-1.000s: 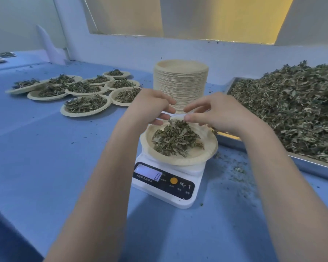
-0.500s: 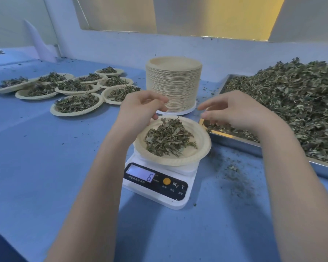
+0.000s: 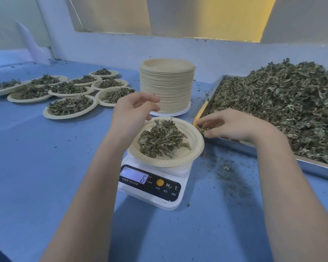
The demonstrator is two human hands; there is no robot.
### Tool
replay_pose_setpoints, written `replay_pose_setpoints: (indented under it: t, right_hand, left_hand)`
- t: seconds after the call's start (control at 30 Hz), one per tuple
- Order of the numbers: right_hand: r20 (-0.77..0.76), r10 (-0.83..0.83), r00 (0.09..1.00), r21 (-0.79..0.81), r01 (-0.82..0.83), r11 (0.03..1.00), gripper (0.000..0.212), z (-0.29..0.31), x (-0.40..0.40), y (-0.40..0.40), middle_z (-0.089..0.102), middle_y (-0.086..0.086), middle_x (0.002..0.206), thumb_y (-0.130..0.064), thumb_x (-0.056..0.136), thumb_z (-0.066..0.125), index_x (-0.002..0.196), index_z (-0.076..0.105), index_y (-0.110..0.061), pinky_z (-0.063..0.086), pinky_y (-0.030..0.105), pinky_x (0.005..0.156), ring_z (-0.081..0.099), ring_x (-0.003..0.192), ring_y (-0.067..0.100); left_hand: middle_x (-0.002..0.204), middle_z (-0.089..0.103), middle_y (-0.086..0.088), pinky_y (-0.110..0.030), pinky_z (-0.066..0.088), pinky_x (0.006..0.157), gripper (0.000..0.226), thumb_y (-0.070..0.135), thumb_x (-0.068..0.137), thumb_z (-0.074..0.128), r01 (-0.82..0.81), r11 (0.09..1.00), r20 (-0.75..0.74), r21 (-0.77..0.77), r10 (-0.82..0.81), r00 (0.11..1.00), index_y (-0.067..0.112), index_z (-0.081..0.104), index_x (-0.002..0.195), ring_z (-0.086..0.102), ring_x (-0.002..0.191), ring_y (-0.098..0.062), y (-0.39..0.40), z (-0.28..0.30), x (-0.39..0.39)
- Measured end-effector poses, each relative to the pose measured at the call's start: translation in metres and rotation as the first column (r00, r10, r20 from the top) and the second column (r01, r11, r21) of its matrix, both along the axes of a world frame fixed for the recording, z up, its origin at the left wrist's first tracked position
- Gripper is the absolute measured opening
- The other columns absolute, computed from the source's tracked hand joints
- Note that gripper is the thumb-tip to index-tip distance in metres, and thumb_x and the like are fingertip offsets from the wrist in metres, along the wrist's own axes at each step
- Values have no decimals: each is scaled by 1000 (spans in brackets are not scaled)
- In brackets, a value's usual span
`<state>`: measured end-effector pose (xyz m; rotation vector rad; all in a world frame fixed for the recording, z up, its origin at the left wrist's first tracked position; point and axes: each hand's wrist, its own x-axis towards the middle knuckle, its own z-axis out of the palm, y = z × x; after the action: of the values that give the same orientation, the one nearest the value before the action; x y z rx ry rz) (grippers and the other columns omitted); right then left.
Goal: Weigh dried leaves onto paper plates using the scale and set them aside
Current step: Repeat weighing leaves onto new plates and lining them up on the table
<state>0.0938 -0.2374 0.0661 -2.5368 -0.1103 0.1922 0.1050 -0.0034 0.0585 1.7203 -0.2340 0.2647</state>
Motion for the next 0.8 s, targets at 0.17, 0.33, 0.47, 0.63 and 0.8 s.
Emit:
replay_pose_setpoints:
  t: [0.17, 0.33, 0.47, 0.63, 0.8]
  right_hand:
    - [194, -4, 981, 21, 0, 1000, 23, -8, 5, 4, 71, -17, 85, -18, 76, 78, 87, 74, -38, 40, 6, 64, 61, 79, -7]
    - [303, -121, 945, 104, 94, 990, 11, -6, 2, 2, 67, -21, 62, -22, 73, 81, 75, 75, -30, 37, 3, 51, 58, 58, -9]
    - [313, -16, 950, 220, -56, 974, 10, 15, -7, 22, 74, -8, 77, -25, 75, 78, 83, 77, -32, 53, 22, 61, 67, 66, 10]
    - [311, -25, 950, 35, 15, 999, 26, 14, 9, 21, 70, -12, 107, -14, 89, 64, 107, 72, -31, 42, 5, 72, 61, 89, 0]
    - [170, -166, 971, -262, 207, 942, 27, -12, 43, -1, 67, 7, 116, -14, 89, 63, 116, 68, -16, 46, 27, 85, 61, 99, 22]
  left_hand:
    - [71, 68, 13, -21, 40, 58, 17, 10, 84, 60, -9, 1000, -3, 0, 9, 1000, 23, 70, 84, 51, 56, -7, -1, -2, 1]
    - [73, 69, 12, -20, 41, 59, 17, 10, 84, 59, -32, 999, 3, -13, 32, 999, 24, 70, 84, 51, 56, -6, 1, -2, 1]
    - [75, 68, 10, -18, 41, 59, 16, 9, 84, 59, -71, 997, 12, -37, 71, 997, 21, 70, 87, 51, 57, -6, 3, -2, 4]
    - [80, 67, 10, -16, 41, 60, 16, 10, 85, 60, -102, 992, 14, -68, 104, 995, 23, 69, 86, 53, 65, -4, 6, -4, 7]
    - [75, 65, 14, -14, 41, 59, 17, 10, 84, 61, -113, 993, 10, -36, 113, 993, 26, 69, 82, 55, 67, -1, 4, -4, 11]
